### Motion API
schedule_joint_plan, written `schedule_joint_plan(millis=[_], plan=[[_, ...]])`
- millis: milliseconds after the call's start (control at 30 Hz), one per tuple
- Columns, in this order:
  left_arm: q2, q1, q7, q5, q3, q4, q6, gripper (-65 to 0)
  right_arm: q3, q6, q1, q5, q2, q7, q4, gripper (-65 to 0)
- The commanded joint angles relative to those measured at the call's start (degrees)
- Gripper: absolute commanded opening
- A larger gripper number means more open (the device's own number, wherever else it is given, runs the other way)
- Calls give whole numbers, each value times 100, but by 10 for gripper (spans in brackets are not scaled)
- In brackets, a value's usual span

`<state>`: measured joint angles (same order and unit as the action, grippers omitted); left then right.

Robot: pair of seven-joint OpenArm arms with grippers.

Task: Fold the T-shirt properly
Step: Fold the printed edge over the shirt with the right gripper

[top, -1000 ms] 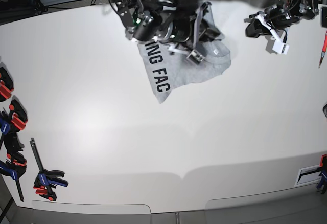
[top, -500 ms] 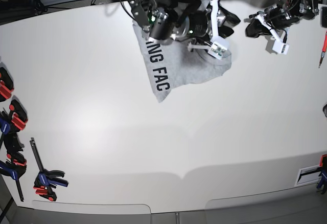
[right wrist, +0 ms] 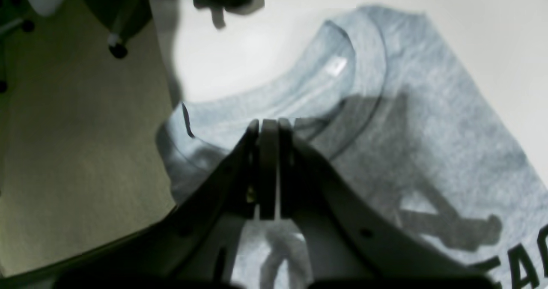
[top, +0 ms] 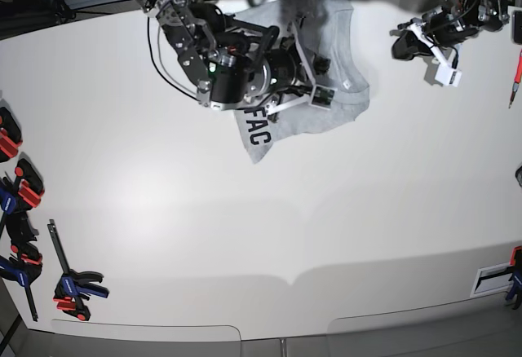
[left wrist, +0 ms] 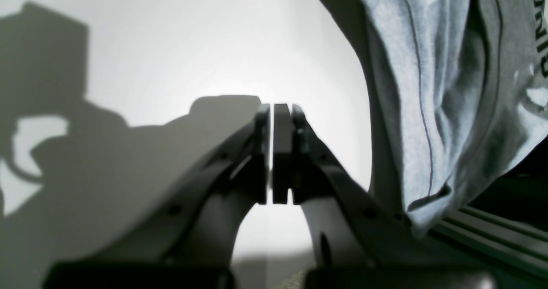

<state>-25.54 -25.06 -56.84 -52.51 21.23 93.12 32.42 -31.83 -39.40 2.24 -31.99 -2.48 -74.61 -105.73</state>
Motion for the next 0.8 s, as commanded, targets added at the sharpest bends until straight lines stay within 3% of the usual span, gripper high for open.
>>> schedule_joint_plan(millis=[0,400,600,767], plan=[[-83,15,92,-94,37,94,63,-650,-7,-60,94,-98,44,111,17,-650],[-83,15,94,-94,37,94,63,-650,-7,-60,446,291,103,282,1532,-650],[-83,15,116,-96,37,94,63,-650,2,-60,470,1403,83,586,2461,-650],[-83,15,116,-96,37,94,63,-650,678,1510,459,2437,74,866,2592,-650]])
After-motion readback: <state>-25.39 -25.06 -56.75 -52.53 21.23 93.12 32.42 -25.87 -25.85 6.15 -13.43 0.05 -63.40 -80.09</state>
